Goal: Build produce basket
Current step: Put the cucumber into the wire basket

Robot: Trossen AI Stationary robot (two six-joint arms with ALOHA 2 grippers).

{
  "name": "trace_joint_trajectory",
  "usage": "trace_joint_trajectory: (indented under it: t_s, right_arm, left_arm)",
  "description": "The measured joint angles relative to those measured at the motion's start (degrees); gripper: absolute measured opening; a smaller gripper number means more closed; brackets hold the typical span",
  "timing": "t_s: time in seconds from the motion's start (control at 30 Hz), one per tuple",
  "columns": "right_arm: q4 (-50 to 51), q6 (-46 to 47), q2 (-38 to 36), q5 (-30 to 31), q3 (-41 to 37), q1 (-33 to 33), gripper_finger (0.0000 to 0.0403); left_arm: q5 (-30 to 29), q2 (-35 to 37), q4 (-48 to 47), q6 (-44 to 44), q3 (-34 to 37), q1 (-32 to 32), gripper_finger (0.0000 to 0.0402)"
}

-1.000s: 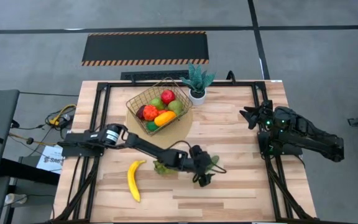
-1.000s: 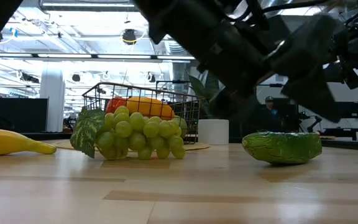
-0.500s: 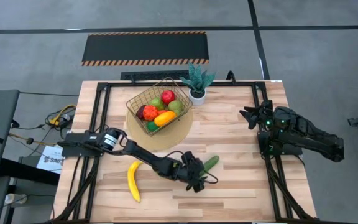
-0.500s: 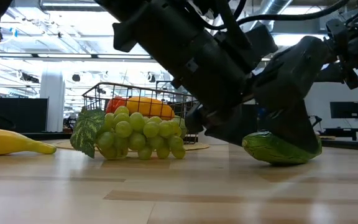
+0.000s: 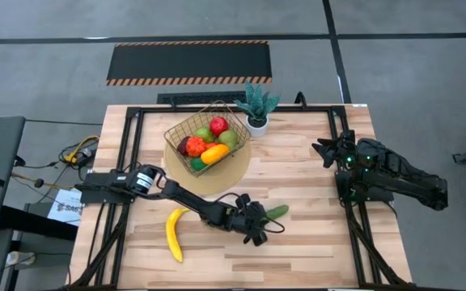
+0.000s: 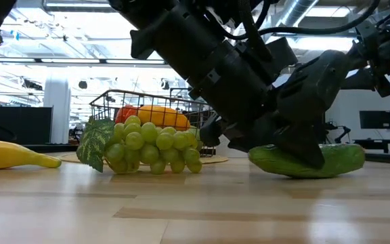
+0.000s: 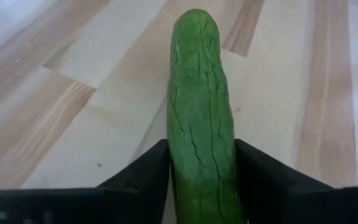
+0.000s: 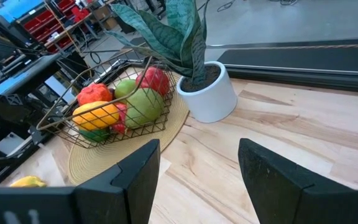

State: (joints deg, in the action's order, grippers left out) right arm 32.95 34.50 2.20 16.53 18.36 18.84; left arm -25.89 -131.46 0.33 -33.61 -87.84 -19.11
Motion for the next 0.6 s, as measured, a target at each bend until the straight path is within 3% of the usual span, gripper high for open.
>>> trace_joint_trajectory:
  t_s: [0.17, 0.33, 0.6]
  right_arm:
    - [0.0, 0.0, 0.0, 0.0, 0.0, 0.0, 0.024]
    - [0.0, 0.0, 0.0, 0.0, 0.0, 0.0, 0.024]
    - [0.0, 0.1, 0.0, 0.0, 0.0, 0.0, 0.024]
  left_arm:
    - [1.7, 0.1, -1.2, -0.1, -2.8, 0.4, 0.0105]
    - [0.8, 3.0, -10.8, 0.1, -7.9, 1.1, 0.0109]
    - [-15.3, 20.5, -34.0, -0.6, -9.1, 5.7, 0.0128]
